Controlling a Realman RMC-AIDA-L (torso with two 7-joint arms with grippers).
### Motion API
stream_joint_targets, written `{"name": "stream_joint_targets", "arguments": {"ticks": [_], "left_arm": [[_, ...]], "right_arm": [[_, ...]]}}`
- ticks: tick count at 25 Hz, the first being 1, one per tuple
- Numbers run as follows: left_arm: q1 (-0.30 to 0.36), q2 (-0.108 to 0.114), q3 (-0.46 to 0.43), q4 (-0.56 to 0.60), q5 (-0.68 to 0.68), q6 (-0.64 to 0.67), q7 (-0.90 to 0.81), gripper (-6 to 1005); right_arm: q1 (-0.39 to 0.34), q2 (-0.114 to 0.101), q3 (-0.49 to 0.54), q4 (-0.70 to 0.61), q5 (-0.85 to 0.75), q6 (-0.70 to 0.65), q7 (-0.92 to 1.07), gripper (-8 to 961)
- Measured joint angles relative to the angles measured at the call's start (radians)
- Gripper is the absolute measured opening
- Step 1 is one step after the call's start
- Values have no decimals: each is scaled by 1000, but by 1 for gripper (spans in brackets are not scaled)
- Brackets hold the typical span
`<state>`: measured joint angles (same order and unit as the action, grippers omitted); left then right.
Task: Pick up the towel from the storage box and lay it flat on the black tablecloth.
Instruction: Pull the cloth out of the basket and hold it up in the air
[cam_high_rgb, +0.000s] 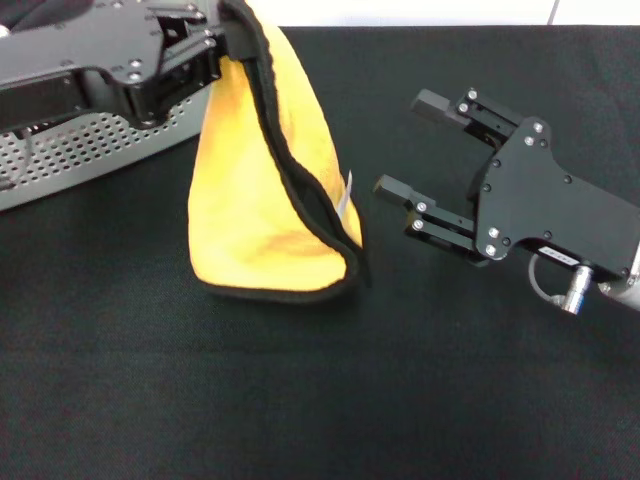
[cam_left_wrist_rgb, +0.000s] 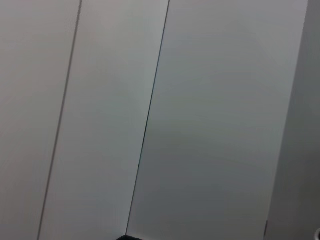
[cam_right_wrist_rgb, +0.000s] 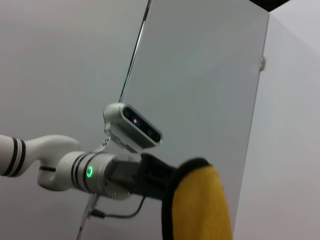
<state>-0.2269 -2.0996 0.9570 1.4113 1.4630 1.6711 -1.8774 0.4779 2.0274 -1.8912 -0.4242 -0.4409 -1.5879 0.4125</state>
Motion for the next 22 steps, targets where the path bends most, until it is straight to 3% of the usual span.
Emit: {"name": "stream_joint_targets", "arguments": {"ticks": [5, 15, 22], "left_arm": [[6, -1, 52, -47, 0, -71, 48, 32], [45, -2, 250, -46, -34, -278, 153, 32], [45, -2, 258, -45, -40, -287, 166, 33]], "right_arm": [[-2, 0, -17, -48, 7, 33, 0, 683], [9, 0, -96, -105, 109, 116, 7, 672], [24, 0, -131, -108, 165, 147, 8, 663]]}}
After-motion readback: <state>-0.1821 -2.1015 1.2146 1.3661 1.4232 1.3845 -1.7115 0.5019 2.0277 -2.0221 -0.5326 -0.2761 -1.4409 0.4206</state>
